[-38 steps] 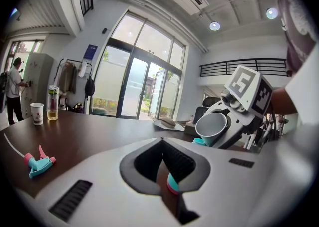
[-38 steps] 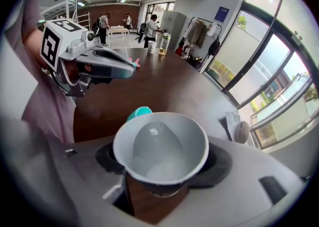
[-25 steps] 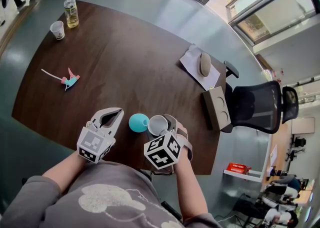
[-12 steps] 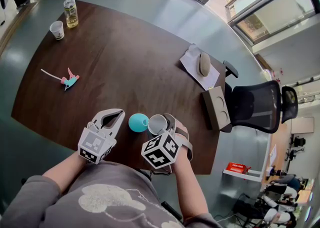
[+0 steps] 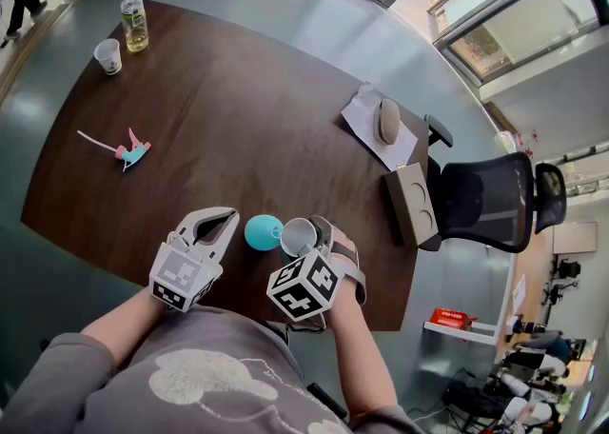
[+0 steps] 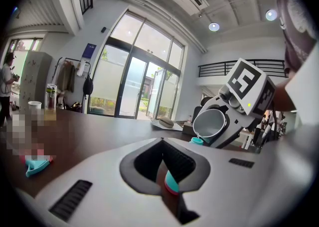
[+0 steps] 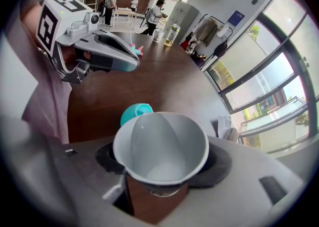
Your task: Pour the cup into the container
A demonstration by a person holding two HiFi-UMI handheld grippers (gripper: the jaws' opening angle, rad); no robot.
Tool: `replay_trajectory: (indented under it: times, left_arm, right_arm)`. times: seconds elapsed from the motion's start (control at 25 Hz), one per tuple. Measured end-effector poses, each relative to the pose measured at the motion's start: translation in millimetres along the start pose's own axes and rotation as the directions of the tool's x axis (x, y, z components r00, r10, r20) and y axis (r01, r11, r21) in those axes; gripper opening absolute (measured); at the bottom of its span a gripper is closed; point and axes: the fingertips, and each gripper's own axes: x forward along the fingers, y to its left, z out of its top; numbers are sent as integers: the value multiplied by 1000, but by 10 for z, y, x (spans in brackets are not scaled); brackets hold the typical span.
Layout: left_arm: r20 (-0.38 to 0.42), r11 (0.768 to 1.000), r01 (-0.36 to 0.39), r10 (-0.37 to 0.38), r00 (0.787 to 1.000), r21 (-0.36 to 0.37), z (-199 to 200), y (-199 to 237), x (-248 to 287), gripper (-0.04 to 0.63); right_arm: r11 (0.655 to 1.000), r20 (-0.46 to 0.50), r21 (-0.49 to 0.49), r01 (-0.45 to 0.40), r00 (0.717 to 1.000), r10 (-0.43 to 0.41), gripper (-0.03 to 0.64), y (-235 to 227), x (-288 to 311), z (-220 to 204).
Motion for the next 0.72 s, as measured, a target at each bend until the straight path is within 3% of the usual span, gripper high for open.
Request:
replay_trajectory:
  times: [0.72]
  left_arm:
    - [3,1000,4,-4,1000,-16,-28,-11,-10,6]
  right_arm:
    - [999,-29,-48,19,999,-20,299,-3,-31,-9]
